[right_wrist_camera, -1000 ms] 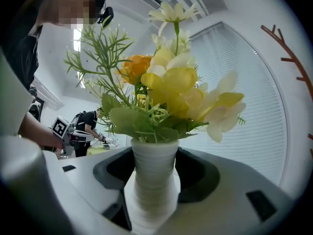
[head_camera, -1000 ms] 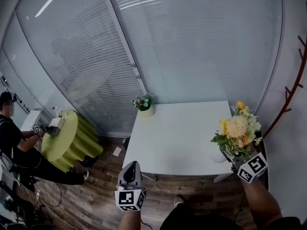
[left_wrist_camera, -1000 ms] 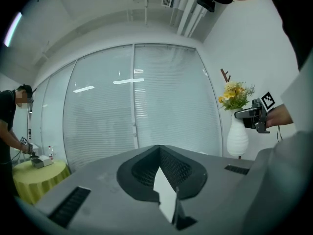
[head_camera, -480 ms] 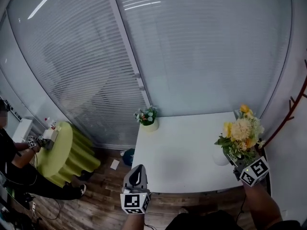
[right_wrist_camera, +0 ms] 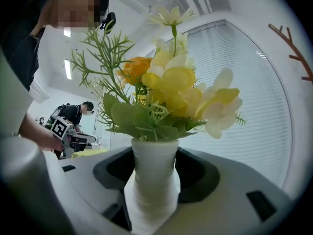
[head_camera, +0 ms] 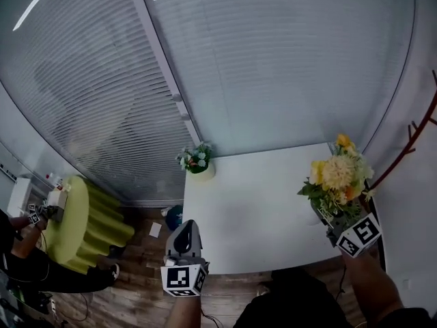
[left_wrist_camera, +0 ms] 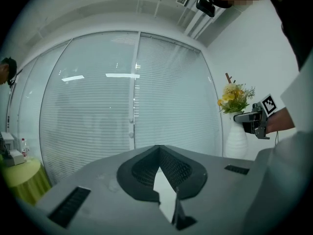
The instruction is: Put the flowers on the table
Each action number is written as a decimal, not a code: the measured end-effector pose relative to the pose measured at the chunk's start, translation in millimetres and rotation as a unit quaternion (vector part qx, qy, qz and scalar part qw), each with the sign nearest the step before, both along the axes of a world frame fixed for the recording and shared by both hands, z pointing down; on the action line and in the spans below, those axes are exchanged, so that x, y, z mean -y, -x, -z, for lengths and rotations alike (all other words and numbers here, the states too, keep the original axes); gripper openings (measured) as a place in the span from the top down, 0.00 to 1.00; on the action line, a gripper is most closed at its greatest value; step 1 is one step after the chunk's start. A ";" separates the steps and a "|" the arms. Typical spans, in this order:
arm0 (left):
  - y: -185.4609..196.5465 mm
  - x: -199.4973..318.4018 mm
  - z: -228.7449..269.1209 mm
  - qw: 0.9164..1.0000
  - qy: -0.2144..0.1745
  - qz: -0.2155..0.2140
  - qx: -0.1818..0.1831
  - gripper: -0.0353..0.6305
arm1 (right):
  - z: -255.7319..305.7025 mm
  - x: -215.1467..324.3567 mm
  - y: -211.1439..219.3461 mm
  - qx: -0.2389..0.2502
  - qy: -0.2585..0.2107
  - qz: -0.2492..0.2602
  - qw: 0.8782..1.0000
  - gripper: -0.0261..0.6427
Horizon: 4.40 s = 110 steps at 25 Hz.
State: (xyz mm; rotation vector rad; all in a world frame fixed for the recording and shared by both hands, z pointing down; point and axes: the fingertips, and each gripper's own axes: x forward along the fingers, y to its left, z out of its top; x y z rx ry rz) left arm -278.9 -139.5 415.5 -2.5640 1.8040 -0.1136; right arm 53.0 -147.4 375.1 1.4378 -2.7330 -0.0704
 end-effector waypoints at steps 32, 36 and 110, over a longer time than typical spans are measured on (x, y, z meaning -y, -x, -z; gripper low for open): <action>-23.1 155.5 -84.4 0.997 0.064 0.029 0.019 0.95 | -135.1 166.3 30.8 -0.021 0.061 0.047 0.997 0.56; -20.8 161.9 -91.3 0.994 0.093 0.041 0.027 0.95 | -152.3 177.2 37.6 -0.020 0.069 0.053 0.996 0.56; -39.1 87.8 -23.1 0.999 0.025 0.010 0.037 0.95 | -50.6 92.3 -34.5 -0.006 0.036 -0.044 0.998 0.81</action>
